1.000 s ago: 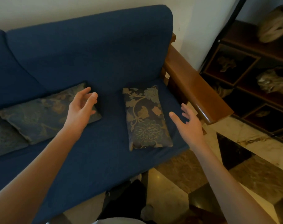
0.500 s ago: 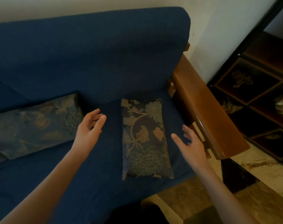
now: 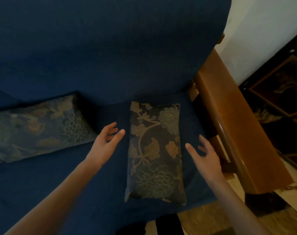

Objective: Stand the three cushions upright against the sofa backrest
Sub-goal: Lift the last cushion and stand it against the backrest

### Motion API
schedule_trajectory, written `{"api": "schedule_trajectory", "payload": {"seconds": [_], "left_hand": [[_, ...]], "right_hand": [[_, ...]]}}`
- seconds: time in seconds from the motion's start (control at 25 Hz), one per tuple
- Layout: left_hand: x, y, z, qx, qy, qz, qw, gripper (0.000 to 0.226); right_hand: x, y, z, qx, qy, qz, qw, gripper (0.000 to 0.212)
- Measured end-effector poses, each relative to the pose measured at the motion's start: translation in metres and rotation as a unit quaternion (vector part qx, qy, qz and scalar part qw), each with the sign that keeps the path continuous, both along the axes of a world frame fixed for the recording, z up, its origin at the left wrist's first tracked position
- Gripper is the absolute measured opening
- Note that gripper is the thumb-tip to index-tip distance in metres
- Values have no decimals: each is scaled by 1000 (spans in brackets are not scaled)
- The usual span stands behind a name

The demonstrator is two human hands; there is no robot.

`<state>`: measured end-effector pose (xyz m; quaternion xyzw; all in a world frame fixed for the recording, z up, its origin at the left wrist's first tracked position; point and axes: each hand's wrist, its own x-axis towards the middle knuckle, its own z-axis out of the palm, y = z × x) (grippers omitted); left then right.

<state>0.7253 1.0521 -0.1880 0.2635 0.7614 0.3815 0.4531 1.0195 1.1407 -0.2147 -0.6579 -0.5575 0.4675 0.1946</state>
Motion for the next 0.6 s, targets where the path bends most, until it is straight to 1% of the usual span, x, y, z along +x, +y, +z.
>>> {"api": "schedule_trajectory", "payload": {"seconds": [0.24, 0.44, 0.6], "left_hand": [[19, 29, -55, -70, 1, 27, 997, 72], [30, 48, -117, -129, 15, 65, 989, 75], [30, 62, -165, -179, 2, 81, 981, 82]], "right_hand": [[10, 50, -59, -49, 14, -13, 999, 81], [12, 72, -122, -126, 19, -27, 991, 77], [5, 77, -163, -189, 21, -18, 982, 78]]}}
